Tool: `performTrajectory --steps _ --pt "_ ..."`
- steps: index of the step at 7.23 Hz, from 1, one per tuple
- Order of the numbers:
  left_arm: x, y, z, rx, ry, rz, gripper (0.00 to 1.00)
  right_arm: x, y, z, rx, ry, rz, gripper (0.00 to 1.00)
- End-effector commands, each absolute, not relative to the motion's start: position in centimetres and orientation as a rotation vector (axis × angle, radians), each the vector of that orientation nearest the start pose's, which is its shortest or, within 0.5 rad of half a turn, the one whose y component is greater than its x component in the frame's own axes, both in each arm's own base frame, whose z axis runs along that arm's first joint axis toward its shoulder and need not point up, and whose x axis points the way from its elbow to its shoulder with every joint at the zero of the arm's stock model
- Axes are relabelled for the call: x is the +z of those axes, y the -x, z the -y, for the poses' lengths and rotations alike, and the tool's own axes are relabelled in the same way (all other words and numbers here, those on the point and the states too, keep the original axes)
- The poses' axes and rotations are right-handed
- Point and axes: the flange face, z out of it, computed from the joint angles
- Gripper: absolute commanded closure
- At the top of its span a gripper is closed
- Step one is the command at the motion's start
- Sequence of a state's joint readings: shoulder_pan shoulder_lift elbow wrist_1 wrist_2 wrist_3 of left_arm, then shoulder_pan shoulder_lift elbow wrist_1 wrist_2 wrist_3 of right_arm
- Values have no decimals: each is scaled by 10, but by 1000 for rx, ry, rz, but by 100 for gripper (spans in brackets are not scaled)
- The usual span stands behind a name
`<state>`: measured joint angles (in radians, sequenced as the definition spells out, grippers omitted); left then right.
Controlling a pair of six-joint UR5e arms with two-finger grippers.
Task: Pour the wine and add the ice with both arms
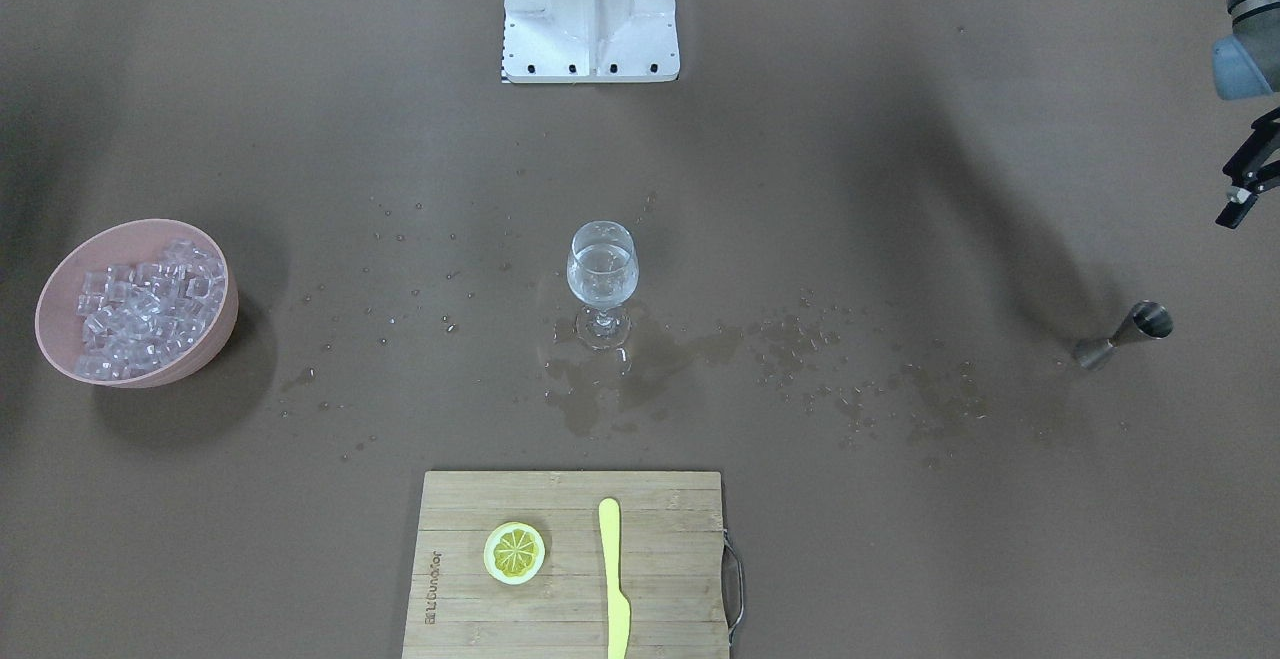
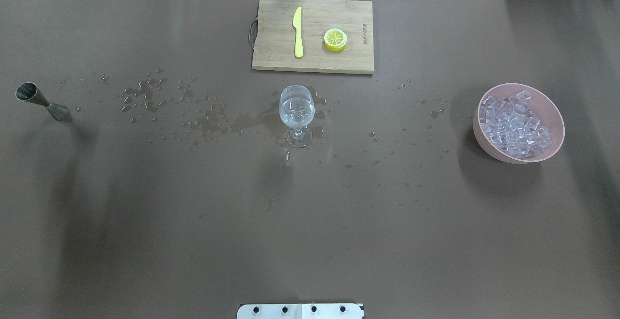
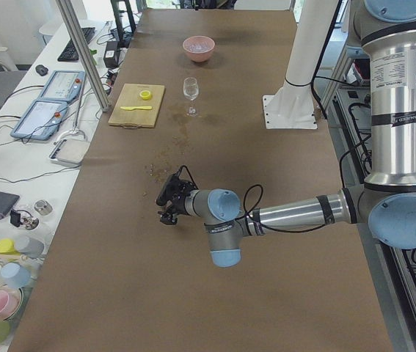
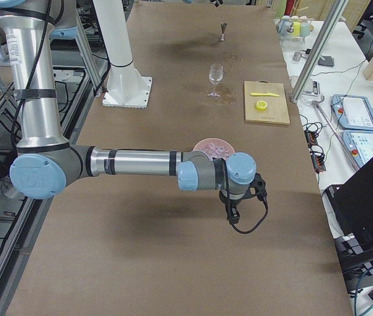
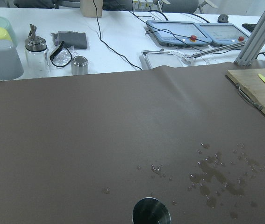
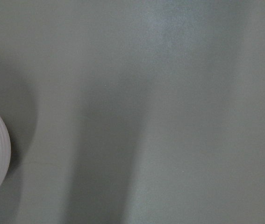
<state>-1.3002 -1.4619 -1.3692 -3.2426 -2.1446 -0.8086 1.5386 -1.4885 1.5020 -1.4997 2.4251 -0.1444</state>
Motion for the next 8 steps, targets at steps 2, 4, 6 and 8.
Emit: performTrajectory --steps 2,4,6,8 --pt "624 -91 441 -99 -946 -1045 2 637 -41 534 -199 -127 850 0" --pt "638 -115 430 -149 -1005 -949 3 637 -41 533 -199 -128 857 0" --pt "645 -155 418 -167 -1060 -872 3 636 -40 534 -199 -128 860 0" --pt "655 -166 413 -201 -1081 -816 3 637 -40 533 -196 -125 861 0"
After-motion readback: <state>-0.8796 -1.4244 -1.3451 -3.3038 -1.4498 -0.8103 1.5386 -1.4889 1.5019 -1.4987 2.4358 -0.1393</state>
